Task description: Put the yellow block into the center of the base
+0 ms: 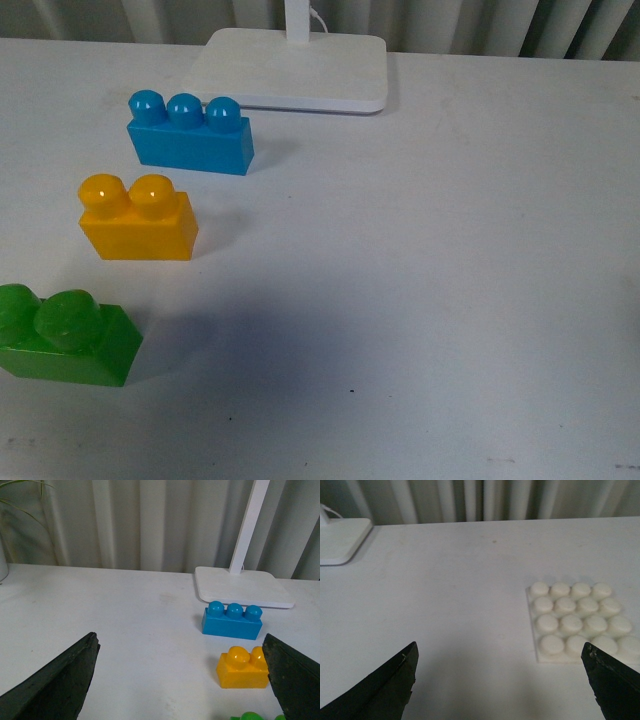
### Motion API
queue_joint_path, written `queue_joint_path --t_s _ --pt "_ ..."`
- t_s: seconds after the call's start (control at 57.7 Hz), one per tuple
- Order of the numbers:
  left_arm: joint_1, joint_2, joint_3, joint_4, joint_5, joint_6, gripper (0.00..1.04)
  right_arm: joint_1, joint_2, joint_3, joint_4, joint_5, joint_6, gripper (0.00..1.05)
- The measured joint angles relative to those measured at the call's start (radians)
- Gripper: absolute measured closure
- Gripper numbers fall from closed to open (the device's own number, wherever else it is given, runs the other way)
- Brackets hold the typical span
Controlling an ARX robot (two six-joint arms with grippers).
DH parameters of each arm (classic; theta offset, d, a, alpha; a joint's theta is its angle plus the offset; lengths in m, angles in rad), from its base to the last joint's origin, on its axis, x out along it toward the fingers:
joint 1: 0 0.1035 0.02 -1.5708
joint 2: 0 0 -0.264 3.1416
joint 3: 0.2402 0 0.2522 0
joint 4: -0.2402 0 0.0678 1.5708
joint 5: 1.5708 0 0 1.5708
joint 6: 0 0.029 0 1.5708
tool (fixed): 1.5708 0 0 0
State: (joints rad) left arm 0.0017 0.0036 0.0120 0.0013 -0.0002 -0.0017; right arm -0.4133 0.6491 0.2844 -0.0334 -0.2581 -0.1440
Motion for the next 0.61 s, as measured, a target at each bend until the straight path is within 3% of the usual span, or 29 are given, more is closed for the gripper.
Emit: queue_joint_path --t_s 0.277,0.607 --pt "0.000 0.000 0.000 0.000 0.000 0.000 0.06 -0.191 0.544 0.273 0.023 -0.016 -0.169 0.09" --pt "0.000 0.000 0.000 0.000 0.000 0.000 0.06 -0.251 0.844 0.463 0.051 0.032 -0.281 0.09"
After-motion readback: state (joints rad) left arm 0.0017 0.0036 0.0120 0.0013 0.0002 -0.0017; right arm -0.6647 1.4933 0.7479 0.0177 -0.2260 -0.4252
